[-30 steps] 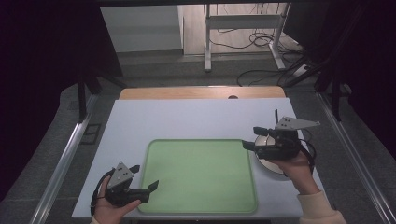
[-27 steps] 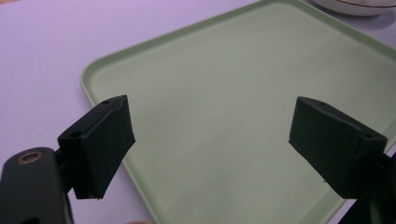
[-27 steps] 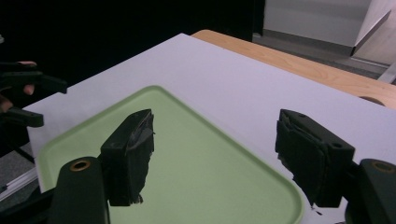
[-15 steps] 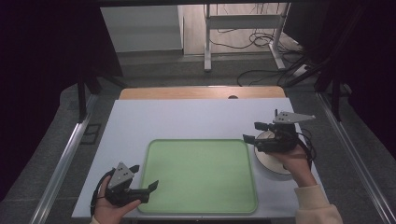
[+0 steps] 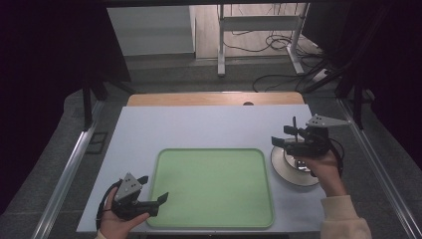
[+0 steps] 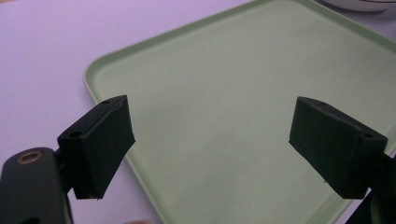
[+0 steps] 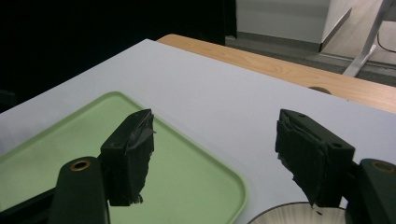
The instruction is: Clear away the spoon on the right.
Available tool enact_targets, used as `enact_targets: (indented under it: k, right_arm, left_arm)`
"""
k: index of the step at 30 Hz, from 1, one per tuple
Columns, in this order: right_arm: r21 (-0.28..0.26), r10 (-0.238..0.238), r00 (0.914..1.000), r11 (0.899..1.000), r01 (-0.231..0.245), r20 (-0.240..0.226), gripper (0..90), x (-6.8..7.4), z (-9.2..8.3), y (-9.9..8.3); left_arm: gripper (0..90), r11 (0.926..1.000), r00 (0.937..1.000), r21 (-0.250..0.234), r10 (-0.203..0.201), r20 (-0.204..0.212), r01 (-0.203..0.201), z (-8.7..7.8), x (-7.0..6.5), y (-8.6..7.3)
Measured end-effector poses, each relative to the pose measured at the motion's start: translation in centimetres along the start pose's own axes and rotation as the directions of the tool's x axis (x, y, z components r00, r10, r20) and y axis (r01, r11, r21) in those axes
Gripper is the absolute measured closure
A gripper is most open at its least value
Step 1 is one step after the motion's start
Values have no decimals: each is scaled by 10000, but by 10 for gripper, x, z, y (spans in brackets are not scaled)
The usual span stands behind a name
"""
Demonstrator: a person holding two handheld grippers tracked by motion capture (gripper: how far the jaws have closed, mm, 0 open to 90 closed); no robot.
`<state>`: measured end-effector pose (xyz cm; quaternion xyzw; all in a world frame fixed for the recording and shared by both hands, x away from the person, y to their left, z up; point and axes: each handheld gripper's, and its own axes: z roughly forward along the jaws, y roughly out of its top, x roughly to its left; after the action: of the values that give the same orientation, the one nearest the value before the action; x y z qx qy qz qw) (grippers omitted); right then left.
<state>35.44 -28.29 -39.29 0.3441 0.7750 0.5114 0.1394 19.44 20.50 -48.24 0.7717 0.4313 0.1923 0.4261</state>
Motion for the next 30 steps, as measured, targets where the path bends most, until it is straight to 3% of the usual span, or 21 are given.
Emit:
enact_targets:
  k: [20, 30]
  right_arm:
    - [-545, 465, 9978, 9975, -440, 464, 283, -38, -10, 12]
    - [-433, 1075, 9928, 9935, -1053, 536, 284, -72, 0, 10]
  left_arm:
    - [130, 9999, 9999, 122, 67, -101, -66, 2, -1, -1]
    - [129, 9997, 9997, 188, 136, -191, -132, 3, -3, -1]
